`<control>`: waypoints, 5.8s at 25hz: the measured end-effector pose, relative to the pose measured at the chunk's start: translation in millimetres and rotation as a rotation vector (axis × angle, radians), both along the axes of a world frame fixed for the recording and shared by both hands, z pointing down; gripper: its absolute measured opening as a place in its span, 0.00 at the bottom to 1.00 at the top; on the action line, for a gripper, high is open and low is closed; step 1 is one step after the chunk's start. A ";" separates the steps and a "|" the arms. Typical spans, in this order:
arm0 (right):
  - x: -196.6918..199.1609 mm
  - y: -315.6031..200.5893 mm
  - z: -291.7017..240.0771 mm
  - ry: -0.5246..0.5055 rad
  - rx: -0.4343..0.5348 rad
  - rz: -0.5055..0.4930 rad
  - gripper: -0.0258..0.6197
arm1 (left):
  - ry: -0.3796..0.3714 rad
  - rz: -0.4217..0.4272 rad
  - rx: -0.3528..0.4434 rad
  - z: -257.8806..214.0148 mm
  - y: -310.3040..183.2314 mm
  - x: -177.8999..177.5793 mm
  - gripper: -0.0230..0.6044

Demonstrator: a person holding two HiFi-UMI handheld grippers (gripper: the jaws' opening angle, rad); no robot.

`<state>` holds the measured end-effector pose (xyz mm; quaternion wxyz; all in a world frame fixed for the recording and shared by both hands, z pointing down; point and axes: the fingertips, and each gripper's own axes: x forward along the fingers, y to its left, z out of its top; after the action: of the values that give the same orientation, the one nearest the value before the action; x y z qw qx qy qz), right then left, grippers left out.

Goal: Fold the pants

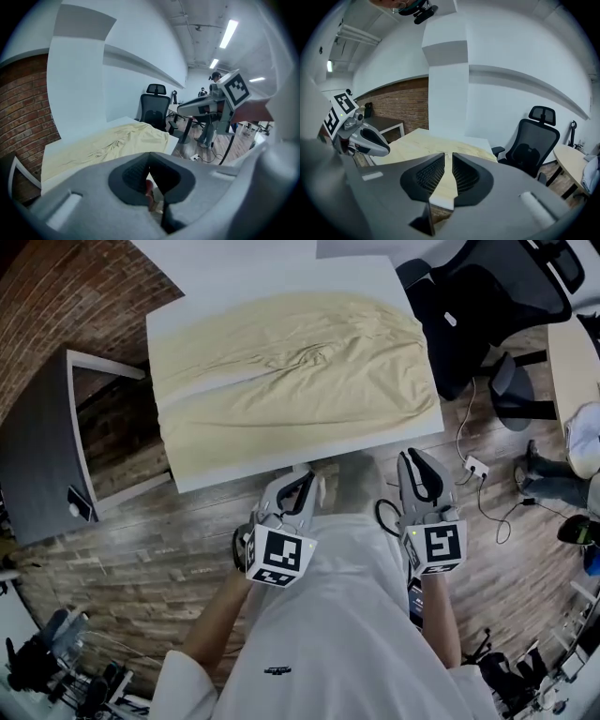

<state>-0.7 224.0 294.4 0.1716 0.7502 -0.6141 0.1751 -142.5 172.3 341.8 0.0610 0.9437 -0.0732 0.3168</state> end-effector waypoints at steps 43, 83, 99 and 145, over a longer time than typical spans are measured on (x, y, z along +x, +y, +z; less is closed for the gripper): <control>96.1 11.3 142.3 0.243 -0.439 -0.341 0.18 | -0.381 0.296 0.071 179.2 -7.0 42.5 0.25; 140.8 33.6 257.9 0.567 -0.840 -0.910 0.05 | -0.529 0.313 0.010 224.2 -4.1 46.0 0.22; 150.6 8.7 208.8 0.247 -0.607 -0.607 0.05 | -0.551 0.240 0.036 224.7 -1.6 45.8 0.18; 191.9 -110.9 105.2 0.531 -0.485 -0.519 0.05 | -0.449 -0.011 0.142 73.6 -180.8 97.6 0.05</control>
<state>191.2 113.1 399.6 0.5330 0.5280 -0.6578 0.0664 -44.9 -8.6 415.4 -0.0217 0.8510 -0.1124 0.5125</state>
